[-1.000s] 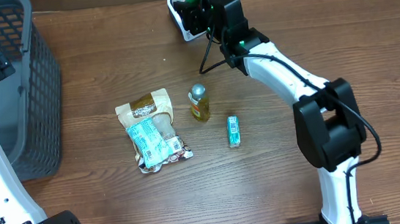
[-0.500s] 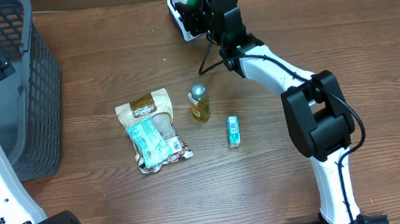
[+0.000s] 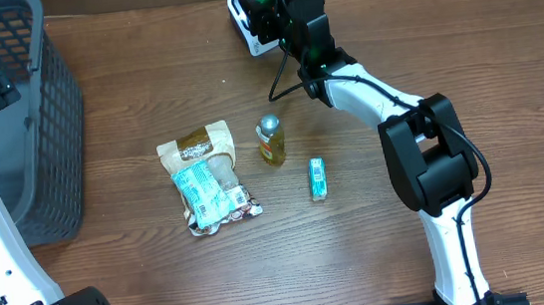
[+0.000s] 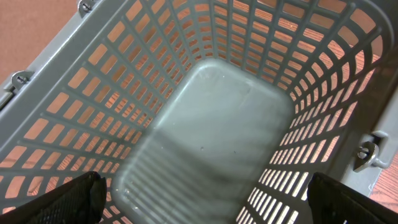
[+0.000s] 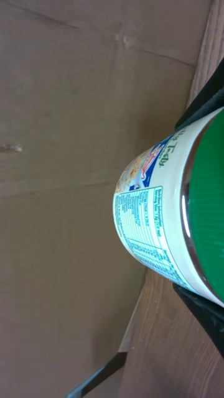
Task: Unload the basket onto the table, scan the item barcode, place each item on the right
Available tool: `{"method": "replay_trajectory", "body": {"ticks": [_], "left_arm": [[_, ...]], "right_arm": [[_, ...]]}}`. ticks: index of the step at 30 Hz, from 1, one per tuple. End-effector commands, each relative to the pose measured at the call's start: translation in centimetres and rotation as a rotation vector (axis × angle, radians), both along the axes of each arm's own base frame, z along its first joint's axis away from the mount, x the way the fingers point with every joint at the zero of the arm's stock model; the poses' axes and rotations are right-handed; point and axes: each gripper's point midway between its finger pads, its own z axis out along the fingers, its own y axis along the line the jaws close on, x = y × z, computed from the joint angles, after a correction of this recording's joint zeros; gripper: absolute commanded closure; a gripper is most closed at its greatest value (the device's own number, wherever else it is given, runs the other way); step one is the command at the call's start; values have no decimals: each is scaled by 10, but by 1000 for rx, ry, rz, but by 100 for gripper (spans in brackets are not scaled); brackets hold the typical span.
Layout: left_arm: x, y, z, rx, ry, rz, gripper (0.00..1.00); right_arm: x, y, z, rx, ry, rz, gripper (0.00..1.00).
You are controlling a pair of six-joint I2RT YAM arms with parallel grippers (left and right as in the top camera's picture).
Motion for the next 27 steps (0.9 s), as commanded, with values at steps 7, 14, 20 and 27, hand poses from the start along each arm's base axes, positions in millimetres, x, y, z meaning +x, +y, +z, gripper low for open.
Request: {"method": "replay_trajectory", "body": {"ticks": [7, 14, 20, 27], "left_arm": [[2, -2, 6, 12, -9, -21, 1], [2, -2, 6, 12, -9, -21, 0], [2, -2, 6, 11, -8, -21, 1], [2, -2, 6, 11, -7, -20, 1]], "right_arm": [[10, -6, 5, 25, -53, -24, 95], [12, -5, -11, 23, -50, -25, 96], [14, -4, -12, 37, -76, -18, 96], [19, -8, -44, 106, -6, -38, 96]]}}
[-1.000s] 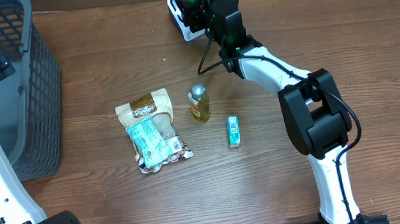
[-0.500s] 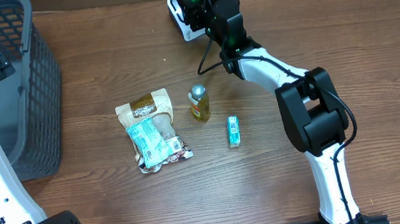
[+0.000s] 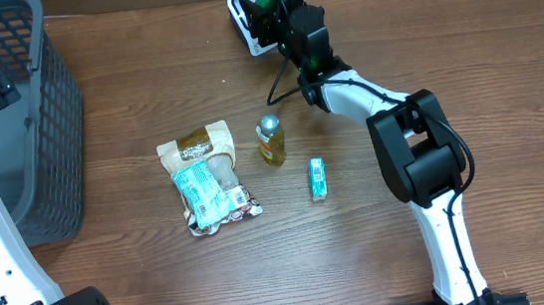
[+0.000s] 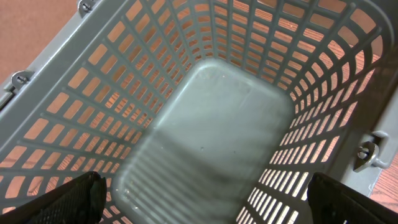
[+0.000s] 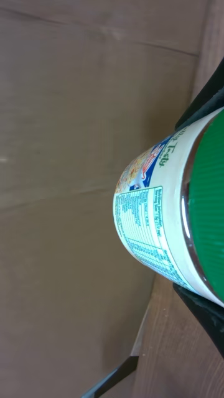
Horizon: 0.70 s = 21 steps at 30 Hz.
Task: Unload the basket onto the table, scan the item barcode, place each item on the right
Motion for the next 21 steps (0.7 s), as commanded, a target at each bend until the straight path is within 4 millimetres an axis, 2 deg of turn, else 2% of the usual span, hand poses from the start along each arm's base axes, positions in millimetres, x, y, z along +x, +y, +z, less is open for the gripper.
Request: {"method": "replay_trajectory", "body": {"ticks": [1, 11, 17, 21], "left_arm": [[2, -1, 6, 11, -7, -21, 0], [2, -1, 6, 11, -7, -20, 1], [2, -1, 6, 11, -7, -21, 1], [2, -2, 6, 11, -7, -21, 0]], "right_arm": [[7, -7, -14, 58, 29, -20, 96], [7, -5, -14, 61, 30, -10, 96], [12, 6, -3, 52, 82, 45, 97], [19, 8, 14, 44, 102, 44, 96]]}}
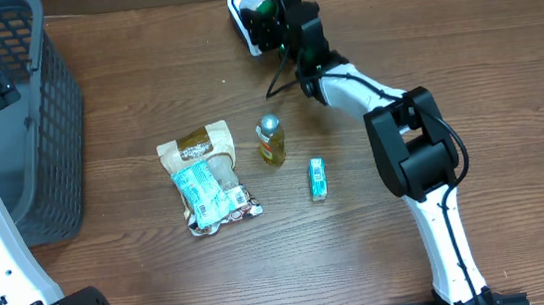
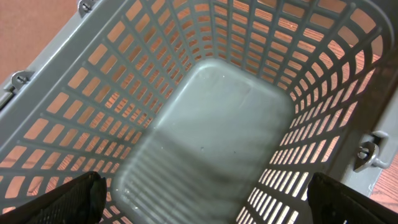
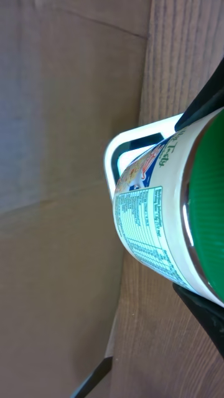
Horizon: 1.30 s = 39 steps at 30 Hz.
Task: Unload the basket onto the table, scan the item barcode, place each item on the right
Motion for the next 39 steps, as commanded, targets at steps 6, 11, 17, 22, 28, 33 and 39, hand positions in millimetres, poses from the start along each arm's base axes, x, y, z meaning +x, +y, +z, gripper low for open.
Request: {"method": "replay_trajectory", "body": {"ticks": [6, 11, 17, 22, 28, 33, 39], "left_arm": [[2, -1, 6, 11, -7, -20, 0], [2, -2, 6, 11, -7, -20, 0], [2, -1, 6, 11, -7, -20, 0], [2, -2, 6, 11, -7, -21, 0], [2, -1, 6, 11, -7, -20, 1], [2, -2, 6, 11, -7, -20, 1], [2, -2, 6, 11, -7, -20, 0]], "right_arm": [[13, 4, 57, 47, -90, 6, 96], [14, 1, 55, 44, -84, 2, 96], [15, -6, 55, 43, -71, 4, 97], [10, -9, 87, 78, -105, 89, 96], [6, -35, 127, 150, -80, 81, 96], [-2, -67, 128, 145, 53, 25, 96], [-24, -83, 103, 103, 244, 7, 96]]}}
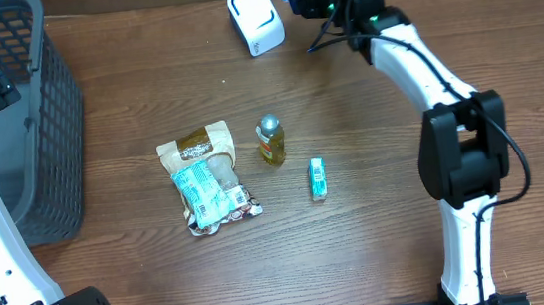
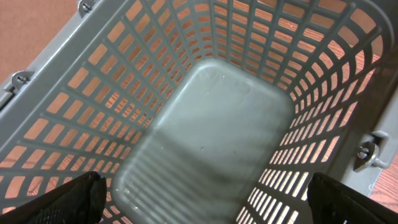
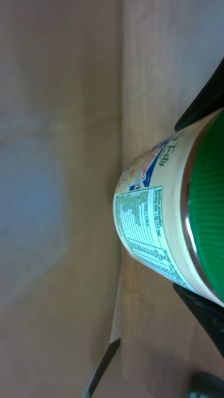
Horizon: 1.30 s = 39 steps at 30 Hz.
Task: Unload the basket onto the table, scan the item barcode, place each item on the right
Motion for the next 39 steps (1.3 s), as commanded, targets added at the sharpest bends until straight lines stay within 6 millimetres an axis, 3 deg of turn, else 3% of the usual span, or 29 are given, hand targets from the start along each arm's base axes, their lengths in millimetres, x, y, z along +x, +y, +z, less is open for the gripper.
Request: {"method": "replay_trajectory", "body": {"ticks": [1, 5, 9, 17, 25, 34, 39], "left_arm": [[2, -2, 6, 11, -7, -21, 1], [2, -2, 6, 11, -7, -21, 0], [2, -1, 6, 11, -7, -20, 1], [2, -2, 6, 11, -7, -20, 0], [2, -2, 6, 11, -7, -20, 0], [2, -2, 6, 11, -7, -21, 0], [2, -2, 6, 11, -7, -21, 1]], "right_arm": [[-12, 4, 39, 25, -13, 22, 96], [-33, -5, 9, -11, 148, 12, 96], [-59, -28, -28, -85, 338, -45, 96], [-120, -100, -78, -320, 663, -230, 95], [-167, -170, -91, -495, 866, -371, 91], [-187, -223, -100, -477, 976, -464, 85], [-199, -245, -112, -460, 1024, -501, 76]]}}
